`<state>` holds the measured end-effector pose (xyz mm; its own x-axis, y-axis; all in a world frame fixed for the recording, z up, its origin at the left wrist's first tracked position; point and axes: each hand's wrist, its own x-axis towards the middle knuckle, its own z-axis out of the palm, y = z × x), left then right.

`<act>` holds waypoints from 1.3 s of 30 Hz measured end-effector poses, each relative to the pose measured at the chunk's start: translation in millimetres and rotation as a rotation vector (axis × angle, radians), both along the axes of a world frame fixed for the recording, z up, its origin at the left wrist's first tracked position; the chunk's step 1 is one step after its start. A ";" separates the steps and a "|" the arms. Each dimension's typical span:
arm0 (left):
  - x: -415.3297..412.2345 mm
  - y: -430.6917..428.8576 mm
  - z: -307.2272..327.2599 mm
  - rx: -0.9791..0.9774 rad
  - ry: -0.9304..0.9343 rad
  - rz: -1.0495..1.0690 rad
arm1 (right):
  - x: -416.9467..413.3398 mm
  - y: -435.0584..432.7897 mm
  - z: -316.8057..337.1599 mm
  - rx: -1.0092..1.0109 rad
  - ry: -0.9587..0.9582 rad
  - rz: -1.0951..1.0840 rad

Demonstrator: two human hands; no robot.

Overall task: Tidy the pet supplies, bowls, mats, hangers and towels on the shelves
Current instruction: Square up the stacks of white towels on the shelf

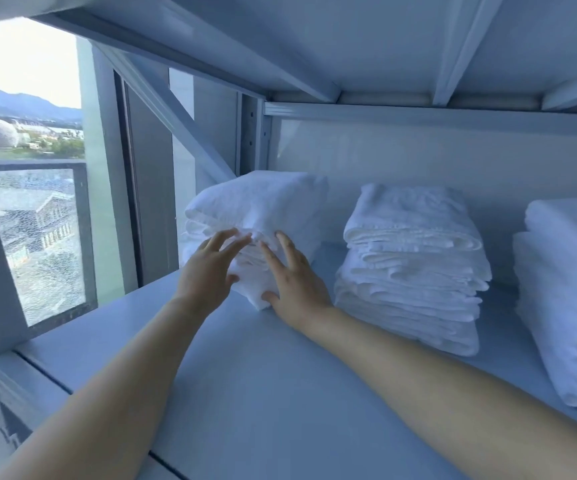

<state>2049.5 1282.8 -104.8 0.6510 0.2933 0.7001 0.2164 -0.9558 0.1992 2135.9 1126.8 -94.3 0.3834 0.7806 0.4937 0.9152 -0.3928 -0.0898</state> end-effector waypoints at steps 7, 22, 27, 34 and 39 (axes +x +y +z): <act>38.5 -4.1 -0.7 -0.075 0.056 -0.010 | 9.0 13.6 3.2 -0.043 -0.023 -0.277; 17.2 13.1 18.4 -0.078 0.351 -0.014 | 23.9 21.3 -6.2 -0.104 -0.269 -0.165; 29.5 13.6 10.1 -0.127 0.409 -0.093 | 27.6 26.3 -7.5 -0.082 -0.242 -0.156; 36.4 5.4 -5.8 -0.161 0.453 -0.165 | 31.2 27.1 1.6 -0.101 -0.141 -0.167; 28.6 11.3 9.9 -0.182 0.272 -0.124 | 28.7 17.1 0.7 -0.082 -0.149 -0.136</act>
<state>2078.2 1294.1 -94.9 0.8450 0.3048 0.4393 0.1699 -0.9321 0.3199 2164.5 1144.0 -93.6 0.4156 0.7665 0.4897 0.8541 -0.5140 0.0797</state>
